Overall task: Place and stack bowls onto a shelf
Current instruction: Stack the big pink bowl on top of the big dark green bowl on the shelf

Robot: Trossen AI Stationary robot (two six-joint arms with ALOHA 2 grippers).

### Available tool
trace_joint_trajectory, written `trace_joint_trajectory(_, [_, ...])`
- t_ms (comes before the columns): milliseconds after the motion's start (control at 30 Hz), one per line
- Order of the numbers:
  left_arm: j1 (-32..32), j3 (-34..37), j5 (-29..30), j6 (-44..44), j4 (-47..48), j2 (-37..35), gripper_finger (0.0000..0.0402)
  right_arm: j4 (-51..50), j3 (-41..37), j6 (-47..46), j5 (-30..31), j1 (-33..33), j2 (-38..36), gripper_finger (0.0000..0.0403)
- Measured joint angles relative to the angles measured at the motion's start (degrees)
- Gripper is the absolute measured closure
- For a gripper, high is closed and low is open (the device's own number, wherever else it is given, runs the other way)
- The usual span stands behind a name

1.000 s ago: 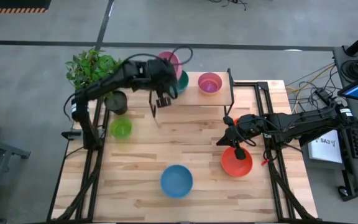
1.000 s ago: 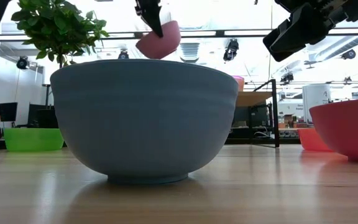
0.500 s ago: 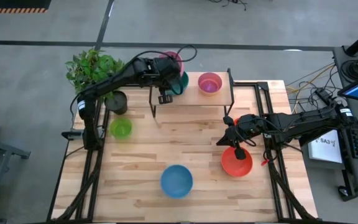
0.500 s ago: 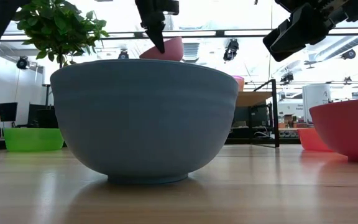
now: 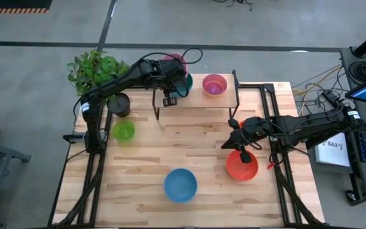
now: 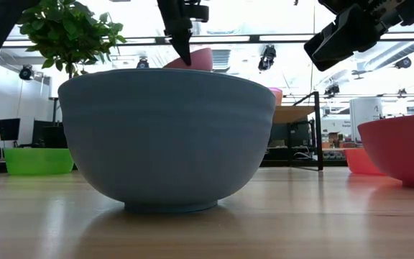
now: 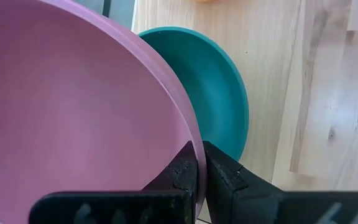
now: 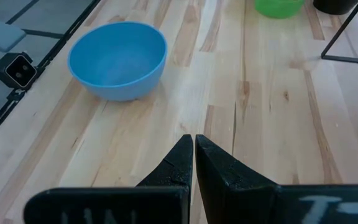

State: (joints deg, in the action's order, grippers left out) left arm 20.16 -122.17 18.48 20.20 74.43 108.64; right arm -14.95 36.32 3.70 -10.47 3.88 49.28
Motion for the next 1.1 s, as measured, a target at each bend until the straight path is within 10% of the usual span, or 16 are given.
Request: trace_joint_trajectory(1100, [-0.02,0.06,-5.09,-1.5,1.21,-0.04,0.0358,-0.27,0.0,-0.04,-0.01,0.0,0.02,0.0394])
